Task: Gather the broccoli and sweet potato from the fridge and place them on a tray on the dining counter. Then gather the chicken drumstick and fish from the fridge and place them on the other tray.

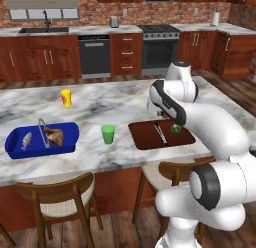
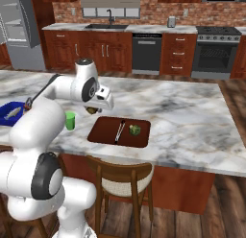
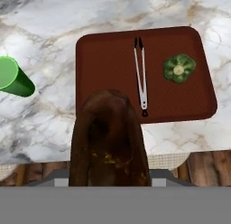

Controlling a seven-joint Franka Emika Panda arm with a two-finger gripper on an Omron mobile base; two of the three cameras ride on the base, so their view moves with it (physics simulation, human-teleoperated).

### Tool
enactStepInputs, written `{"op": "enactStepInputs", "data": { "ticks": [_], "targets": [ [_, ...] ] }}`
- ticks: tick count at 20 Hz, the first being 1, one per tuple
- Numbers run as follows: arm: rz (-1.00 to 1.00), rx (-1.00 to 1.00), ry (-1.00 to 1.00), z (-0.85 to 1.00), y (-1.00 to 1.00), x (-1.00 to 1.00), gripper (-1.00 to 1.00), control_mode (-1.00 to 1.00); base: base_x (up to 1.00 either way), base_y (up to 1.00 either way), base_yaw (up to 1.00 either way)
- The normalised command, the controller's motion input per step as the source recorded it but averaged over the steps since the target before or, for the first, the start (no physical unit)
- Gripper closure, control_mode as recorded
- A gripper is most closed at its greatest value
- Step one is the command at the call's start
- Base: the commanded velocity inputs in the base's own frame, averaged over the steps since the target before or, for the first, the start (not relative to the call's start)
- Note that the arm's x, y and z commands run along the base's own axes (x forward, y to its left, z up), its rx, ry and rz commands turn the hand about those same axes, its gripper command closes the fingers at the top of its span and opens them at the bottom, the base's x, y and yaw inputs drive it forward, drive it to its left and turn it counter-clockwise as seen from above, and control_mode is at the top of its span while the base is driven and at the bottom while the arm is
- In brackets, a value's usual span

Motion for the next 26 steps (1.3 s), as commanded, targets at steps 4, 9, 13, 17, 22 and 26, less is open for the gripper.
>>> {"op": "enactStepInputs", "data": {
  "ticks": [4, 9, 13, 17, 22, 26],
  "targets": [
    [0.0, 0.0, 0.05, -0.39, 0.0, 0.35, 1.0, -1.0, 0.0, 0.0, 0.0],
    [0.0, 0.0, 0.1, -0.44, 0.0, 0.4, 1.0, -1.0, 0.0, 0.0, 0.0],
    [0.0, 0.0, 0.1, -0.47, 0.0, 0.33, 1.0, -1.0, 0.0, 0.0, 0.0],
    [0.0, 0.0, 0.13, -0.47, 0.0, 0.29, 1.0, -1.0, 0.0, 0.0, 0.0],
    [0.0, -0.01, 0.08, -0.4, 0.0, 0.19, 1.0, -1.0, 0.0, 0.0, 0.0],
    [0.0, -0.04, 0.0, -0.34, 0.01, 0.02, 1.0, -1.0, 0.0, 0.0, 0.0]
  ]
}}
